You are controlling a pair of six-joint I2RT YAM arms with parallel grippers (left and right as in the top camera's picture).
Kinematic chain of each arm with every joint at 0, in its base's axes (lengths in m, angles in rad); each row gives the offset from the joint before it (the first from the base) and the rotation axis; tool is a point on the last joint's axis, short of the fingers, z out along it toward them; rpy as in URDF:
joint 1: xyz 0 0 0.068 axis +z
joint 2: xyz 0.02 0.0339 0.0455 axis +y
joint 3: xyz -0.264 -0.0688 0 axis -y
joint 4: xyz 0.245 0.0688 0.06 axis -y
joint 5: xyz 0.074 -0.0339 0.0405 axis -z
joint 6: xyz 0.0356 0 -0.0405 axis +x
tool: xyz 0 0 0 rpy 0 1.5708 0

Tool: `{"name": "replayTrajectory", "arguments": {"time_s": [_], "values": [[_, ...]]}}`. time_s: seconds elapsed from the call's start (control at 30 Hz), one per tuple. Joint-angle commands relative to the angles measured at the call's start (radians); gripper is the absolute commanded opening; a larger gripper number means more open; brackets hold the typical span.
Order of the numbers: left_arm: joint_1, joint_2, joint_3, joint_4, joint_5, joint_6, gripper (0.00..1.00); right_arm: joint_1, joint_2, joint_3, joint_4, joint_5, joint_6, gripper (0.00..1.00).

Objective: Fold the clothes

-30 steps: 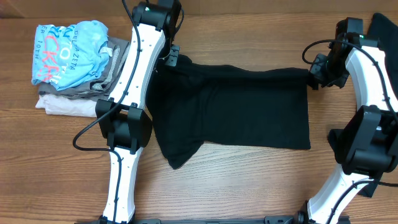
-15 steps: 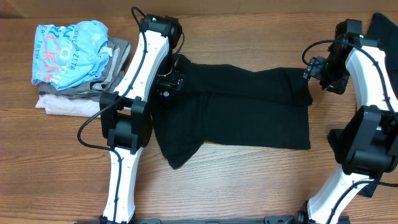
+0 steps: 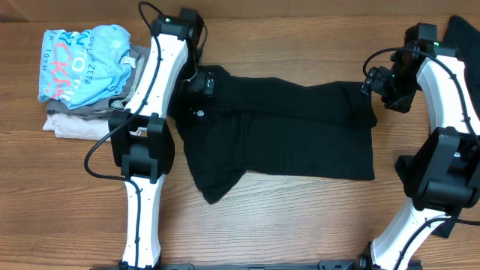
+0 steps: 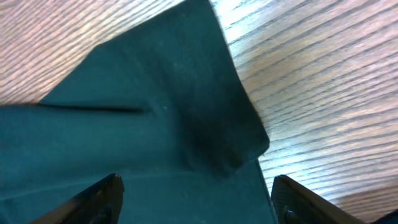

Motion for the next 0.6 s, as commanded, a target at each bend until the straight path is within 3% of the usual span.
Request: {"name": "replayTrajectory", "arguments": {"time_s": [0.0, 0.07, 0.13, 0.3, 0.4, 0.47, 0.5, 0.57], "values": [[0.03, -0.023, 0.016, 0.047, 0.025, 0.001, 0.93, -0.008, -0.003, 0.009, 0.02, -0.012, -0.008, 0.8], [0.048, -0.022, 0.014, 0.077, 0.027, 0.001, 0.75, -0.008, -0.003, 0.009, 0.028, -0.012, -0.008, 0.8], [0.064, -0.022, 0.001, 0.099, 0.027, 0.001, 0.63, -0.008, -0.003, 0.009, 0.028, -0.011, -0.008, 0.8], [0.101, -0.022, -0.072, 0.157, 0.065, 0.001, 0.49, -0.008, -0.003, 0.009, 0.028, -0.012, -0.008, 0.8], [0.104, -0.022, -0.133, 0.169, 0.093, 0.021, 0.49, -0.008, -0.003, 0.009, 0.024, -0.012, -0.008, 0.8], [0.104, -0.022, -0.177, 0.167, 0.093, 0.024, 0.58, -0.008, -0.003, 0.009, 0.021, -0.011, -0.008, 0.8], [0.104, -0.022, -0.226, 0.154, 0.094, 0.023, 0.68, -0.008, -0.003, 0.009, 0.017, -0.011, -0.008, 0.8], [0.104, -0.022, -0.249, 0.137, 0.094, 0.019, 0.71, -0.008, -0.003, 0.009, 0.016, -0.011, -0.008, 0.8]]}}
